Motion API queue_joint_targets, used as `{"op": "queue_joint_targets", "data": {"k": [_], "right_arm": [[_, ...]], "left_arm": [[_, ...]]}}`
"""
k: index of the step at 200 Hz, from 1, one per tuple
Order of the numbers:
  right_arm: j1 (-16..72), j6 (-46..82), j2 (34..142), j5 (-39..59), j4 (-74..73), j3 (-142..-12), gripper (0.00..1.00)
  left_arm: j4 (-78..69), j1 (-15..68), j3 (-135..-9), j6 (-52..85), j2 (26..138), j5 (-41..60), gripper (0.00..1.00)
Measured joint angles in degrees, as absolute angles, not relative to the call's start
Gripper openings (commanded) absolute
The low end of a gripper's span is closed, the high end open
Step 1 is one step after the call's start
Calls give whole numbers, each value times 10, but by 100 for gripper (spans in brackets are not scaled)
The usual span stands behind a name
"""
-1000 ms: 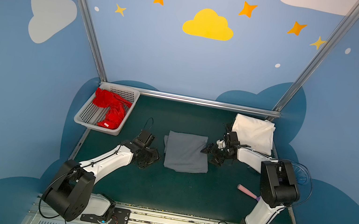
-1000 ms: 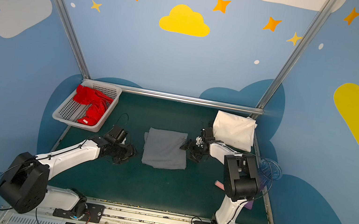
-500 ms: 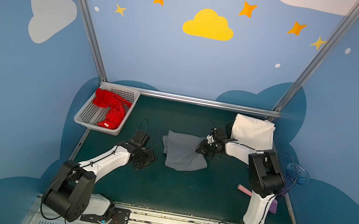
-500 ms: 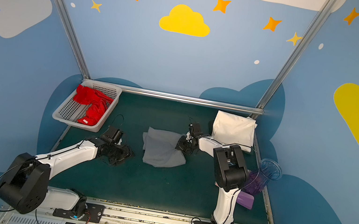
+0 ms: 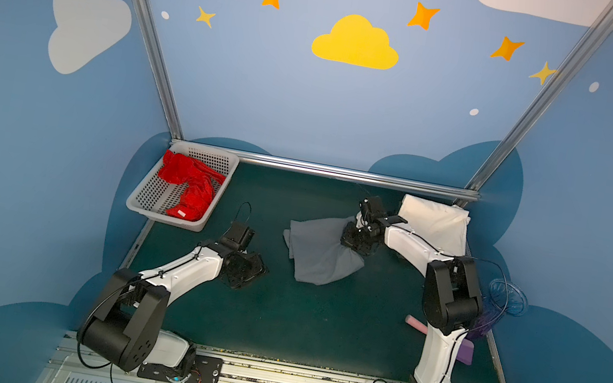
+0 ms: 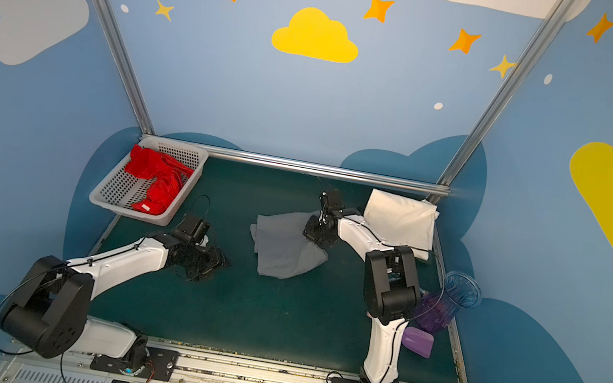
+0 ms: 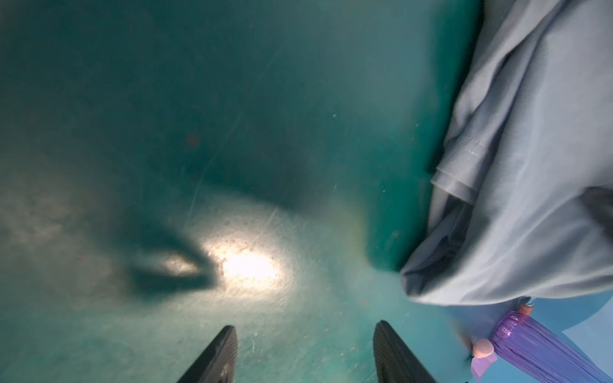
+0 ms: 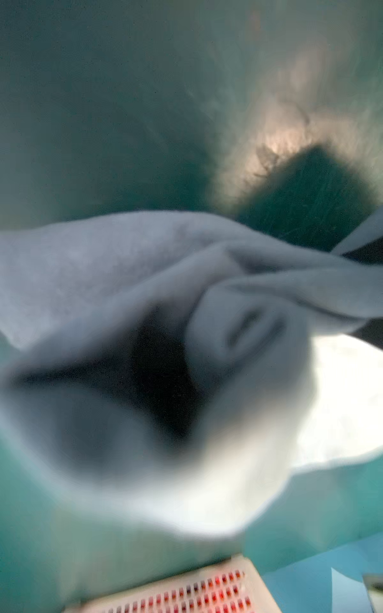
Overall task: Fold and stack the t-shirts
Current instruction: 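Lift the grey shirt with the right gripper while the left gripper releases, then carry the grey shirt with the right gripper onto the white stack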
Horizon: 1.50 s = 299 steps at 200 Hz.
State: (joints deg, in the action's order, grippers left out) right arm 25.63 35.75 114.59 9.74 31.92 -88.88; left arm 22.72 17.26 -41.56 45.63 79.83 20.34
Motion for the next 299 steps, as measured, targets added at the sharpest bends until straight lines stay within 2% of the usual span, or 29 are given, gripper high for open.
{"op": "queue_joint_targets", "data": {"k": [39,95,149,213,262,299], "right_arm": [[251,281,1140,53,399,-1002,0],[222,214,1113,-8,476,-1070,0],[165,170,1112,-28,517,-1145,0],[87,140,1110,-9,540,-1226,0],[8,126,1105,51,538,-1229,0],[-36,112,1102,55,512,-1206,0]], "left_arm": [[218,169,-416,456,811,214,64],[209,169,-416,456,817,223,64],[203,168,-415,451,817,226,64],[204,166,-415,447,817,226,64],[204,165,-418,447,829,228,64],[204,165,-422,445,843,233,64]]}}
